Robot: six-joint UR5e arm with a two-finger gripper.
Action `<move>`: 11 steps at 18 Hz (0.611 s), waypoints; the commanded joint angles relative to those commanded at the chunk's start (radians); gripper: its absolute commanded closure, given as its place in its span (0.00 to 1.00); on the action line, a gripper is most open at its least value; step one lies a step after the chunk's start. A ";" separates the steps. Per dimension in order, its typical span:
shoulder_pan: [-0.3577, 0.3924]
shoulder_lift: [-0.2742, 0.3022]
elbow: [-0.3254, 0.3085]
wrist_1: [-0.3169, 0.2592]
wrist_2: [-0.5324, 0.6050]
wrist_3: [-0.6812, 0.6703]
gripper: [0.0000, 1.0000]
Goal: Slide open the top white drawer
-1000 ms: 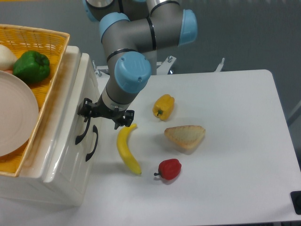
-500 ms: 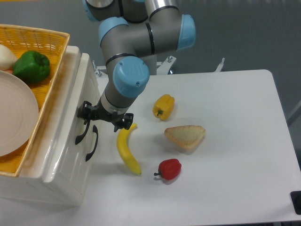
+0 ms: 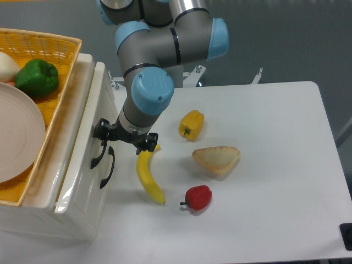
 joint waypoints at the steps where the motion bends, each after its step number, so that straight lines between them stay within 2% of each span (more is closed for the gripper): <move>1: 0.002 0.002 0.000 0.000 0.000 0.000 0.00; 11: 0.006 0.003 0.005 0.000 0.014 0.000 0.00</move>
